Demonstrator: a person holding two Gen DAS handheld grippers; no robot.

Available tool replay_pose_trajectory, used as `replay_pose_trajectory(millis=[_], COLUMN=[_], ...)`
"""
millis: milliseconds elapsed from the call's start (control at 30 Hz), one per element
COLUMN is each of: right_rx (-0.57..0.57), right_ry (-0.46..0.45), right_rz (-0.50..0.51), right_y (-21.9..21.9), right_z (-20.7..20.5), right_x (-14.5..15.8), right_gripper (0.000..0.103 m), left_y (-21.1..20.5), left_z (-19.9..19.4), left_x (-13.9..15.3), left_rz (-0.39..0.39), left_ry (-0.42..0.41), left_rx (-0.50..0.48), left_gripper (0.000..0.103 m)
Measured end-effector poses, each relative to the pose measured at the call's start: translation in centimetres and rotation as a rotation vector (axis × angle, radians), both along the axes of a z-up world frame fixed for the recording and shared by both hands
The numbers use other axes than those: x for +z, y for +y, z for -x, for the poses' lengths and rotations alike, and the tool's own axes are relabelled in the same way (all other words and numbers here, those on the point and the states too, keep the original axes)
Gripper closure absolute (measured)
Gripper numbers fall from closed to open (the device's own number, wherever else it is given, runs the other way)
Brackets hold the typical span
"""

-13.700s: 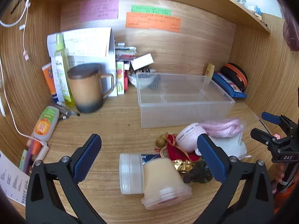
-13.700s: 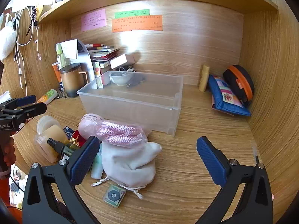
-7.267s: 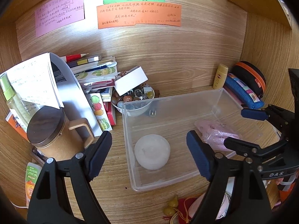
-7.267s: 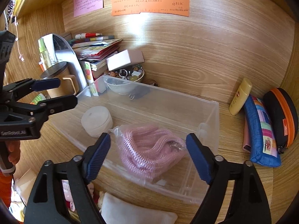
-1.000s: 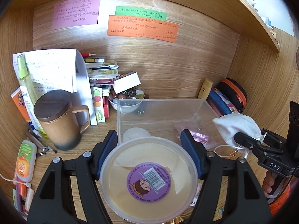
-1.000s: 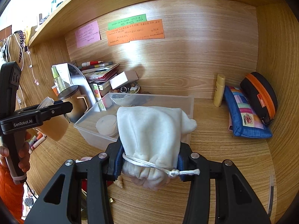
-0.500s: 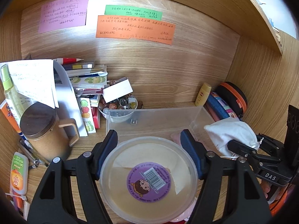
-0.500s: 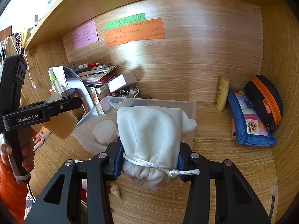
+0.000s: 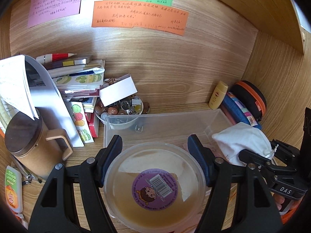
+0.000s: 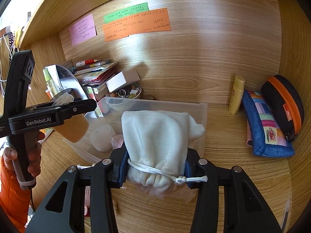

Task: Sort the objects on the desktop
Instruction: 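Carry tub with left gripper while right gripper carries pouch over clear box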

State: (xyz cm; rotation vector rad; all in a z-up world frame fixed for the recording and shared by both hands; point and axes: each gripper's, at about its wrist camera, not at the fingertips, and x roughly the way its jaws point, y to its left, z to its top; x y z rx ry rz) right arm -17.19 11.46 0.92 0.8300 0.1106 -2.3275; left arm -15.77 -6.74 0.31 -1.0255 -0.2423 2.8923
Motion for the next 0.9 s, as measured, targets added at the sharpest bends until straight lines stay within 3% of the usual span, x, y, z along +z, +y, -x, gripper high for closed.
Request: replay_pose_trajectory(millis=[700,900], right_rx=[0.021,0.026], right_ry=[-0.039,-0.044], right_rz=[-0.065,-0.094], right_y=[-1.9,-2.3], right_z=[1.6,1.6], right_x=[-2.1,-2.7], right_gripper=[0.061,0.059], left_y=[-0.6,-0.3], left_z=[1.8,1.9], left_x=[-3.3,-3.9], left_rz=[0.015,0.055], left_ry=[-0.077,-0.089], left_rx=[0.007,0.013], left_gripper=[0.034,0.034])
